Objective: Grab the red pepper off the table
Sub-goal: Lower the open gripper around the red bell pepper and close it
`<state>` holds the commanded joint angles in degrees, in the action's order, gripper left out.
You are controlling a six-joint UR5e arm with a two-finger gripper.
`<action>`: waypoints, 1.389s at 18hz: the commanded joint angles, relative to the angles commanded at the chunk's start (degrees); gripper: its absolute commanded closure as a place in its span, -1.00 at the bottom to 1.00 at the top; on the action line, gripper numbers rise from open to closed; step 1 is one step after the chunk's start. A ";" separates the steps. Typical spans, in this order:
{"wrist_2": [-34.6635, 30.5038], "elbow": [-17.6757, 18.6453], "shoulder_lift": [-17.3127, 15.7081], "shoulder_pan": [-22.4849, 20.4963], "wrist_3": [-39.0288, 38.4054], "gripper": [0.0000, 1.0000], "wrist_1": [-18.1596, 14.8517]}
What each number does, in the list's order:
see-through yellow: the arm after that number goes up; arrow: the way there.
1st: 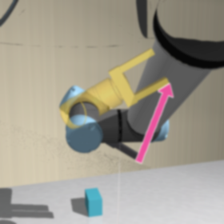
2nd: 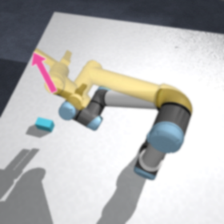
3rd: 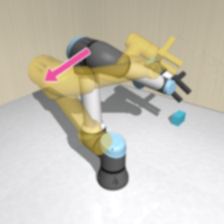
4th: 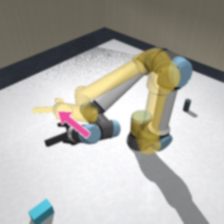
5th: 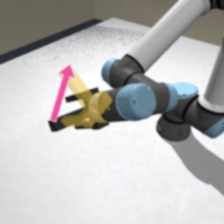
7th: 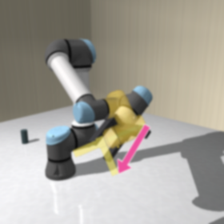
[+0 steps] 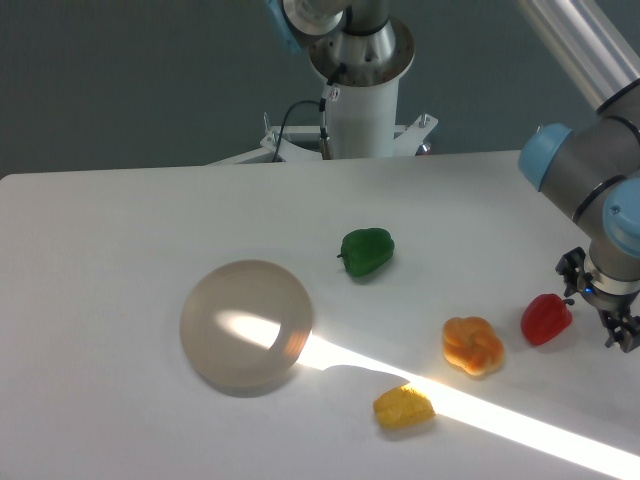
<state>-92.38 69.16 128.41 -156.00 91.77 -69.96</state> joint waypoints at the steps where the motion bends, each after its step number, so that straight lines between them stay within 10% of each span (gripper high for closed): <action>1: 0.10 1.40 -0.53 -0.09 -0.62 -1.00 0.26; 23: 0.98 9.33 -0.80 0.00 -6.69 -1.00 7.91; 25: 0.98 9.24 -0.88 0.00 -6.60 -0.74 8.00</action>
<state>-91.41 78.40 127.53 -156.01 85.17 -61.96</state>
